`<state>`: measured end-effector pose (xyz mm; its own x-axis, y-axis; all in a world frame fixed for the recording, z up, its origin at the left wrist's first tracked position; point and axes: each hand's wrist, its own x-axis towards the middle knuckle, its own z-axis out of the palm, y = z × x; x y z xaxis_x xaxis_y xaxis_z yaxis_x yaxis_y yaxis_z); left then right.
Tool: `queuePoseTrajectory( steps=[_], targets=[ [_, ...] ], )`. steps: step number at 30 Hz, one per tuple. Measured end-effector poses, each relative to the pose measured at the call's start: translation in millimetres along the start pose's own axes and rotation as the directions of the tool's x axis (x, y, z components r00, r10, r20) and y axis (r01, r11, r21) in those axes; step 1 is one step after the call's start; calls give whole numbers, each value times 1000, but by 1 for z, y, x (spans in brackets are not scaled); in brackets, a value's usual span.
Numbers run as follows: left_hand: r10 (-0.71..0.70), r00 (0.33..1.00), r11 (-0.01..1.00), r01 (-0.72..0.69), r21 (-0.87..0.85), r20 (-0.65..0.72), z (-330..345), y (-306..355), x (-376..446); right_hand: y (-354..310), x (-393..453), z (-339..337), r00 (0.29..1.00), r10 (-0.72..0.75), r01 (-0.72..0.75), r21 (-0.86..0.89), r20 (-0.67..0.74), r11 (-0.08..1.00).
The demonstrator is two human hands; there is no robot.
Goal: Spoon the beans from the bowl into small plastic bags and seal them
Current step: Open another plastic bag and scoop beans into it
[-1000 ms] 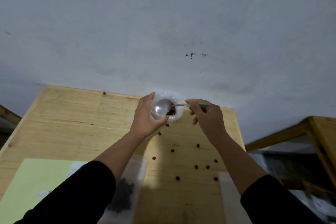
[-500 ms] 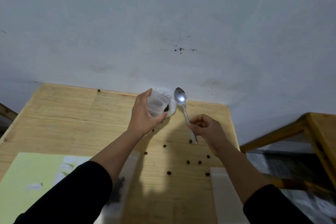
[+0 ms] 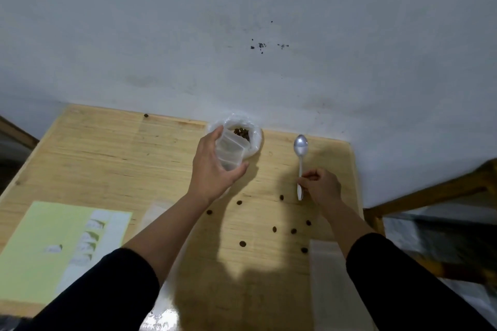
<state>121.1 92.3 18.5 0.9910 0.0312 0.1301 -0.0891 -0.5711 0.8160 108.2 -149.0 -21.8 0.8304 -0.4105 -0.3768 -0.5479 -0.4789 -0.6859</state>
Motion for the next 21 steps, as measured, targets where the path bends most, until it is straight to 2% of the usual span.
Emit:
queuePoseTrajectory(
  steps=[4, 7, 9, 12, 14, 17, 21],
  targets=[
    [-12, 1000, 1000, 12, -3, 1, 3, 7, -2, -1, 3, -2, 997, -73, 72, -94, -9, 993],
    [-4, 1000, 1000, 4, -13, -2, 4, 13, -3, -18, -2, -3, 989, -139, 136, -49, -46, 989],
    [7, 1000, 1000, -7, -11, -1, 4, 16, -3, -38, -10, -1, 980, -196, 198, 75, -24, 977],
    [23, 1000, 1000, -23, -16, 6, 3, 22, -2, -76, -32, -2, 945, -303, 235, 385, 126, 893],
    [36, 999, 999, -36, -31, 19, 1, 28, -3, -96, -44, -2, 898, -380, 251, 449, 224, 857],
    [46, 997, 997, -41, -70, 63, -7, 36, -4, -120, -53, 0, 894, -387, 280, 394, 225, 876],
    [10, 995, 992, 3, -129, 97, -33, 38, -1, -140, -62, -4, 885, -411, 362, 233, 218, 903]
  ],
)
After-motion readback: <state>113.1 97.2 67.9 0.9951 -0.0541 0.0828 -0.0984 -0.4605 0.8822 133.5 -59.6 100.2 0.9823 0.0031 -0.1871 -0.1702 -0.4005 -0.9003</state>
